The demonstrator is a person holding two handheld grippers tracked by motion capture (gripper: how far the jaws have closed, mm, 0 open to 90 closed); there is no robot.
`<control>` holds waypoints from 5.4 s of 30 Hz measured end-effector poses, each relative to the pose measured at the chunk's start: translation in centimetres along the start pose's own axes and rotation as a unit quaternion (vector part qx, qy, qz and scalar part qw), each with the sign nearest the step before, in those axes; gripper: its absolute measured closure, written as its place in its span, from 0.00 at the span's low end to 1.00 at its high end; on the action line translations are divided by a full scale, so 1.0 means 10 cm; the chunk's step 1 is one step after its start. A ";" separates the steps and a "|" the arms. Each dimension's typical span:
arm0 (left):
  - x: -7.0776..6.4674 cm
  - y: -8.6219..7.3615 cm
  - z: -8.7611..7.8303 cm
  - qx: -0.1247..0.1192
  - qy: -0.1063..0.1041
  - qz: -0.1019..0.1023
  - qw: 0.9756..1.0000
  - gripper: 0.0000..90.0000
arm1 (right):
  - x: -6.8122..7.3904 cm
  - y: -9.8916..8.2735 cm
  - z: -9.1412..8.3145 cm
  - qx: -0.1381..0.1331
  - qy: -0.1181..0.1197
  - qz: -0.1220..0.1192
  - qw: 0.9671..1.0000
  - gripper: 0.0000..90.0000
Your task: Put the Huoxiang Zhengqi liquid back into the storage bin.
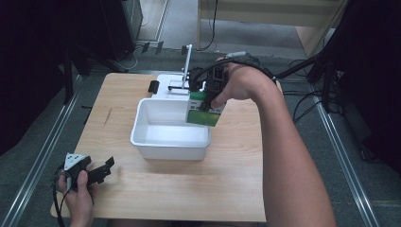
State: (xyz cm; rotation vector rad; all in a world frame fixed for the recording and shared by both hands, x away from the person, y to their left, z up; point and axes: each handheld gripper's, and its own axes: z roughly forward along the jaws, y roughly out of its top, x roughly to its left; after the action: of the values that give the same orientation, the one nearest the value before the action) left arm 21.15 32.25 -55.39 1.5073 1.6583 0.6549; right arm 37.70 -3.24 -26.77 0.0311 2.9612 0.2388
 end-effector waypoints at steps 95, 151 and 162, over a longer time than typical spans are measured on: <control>0.02 0.00 0.00 -0.004 0.000 -0.008 1.000 0.11 | -0.06 -1.07 0.63 -0.205 -0.089 0.274 0.935 0.26; 0.02 0.00 0.00 0.002 0.005 -0.006 1.000 0.11 | 1.42 -3.48 1.92 -0.340 -0.249 0.504 0.754 0.19; 0.02 0.00 0.00 -0.001 0.003 -0.004 1.000 0.11 | 1.71 -3.64 1.91 -0.344 -0.269 0.499 0.748 0.19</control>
State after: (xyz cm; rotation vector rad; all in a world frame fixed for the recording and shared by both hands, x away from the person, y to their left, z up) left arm 21.14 32.43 -55.43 1.4979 1.6675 0.6566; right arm 23.81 -35.55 -54.03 1.3201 1.8303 1.1756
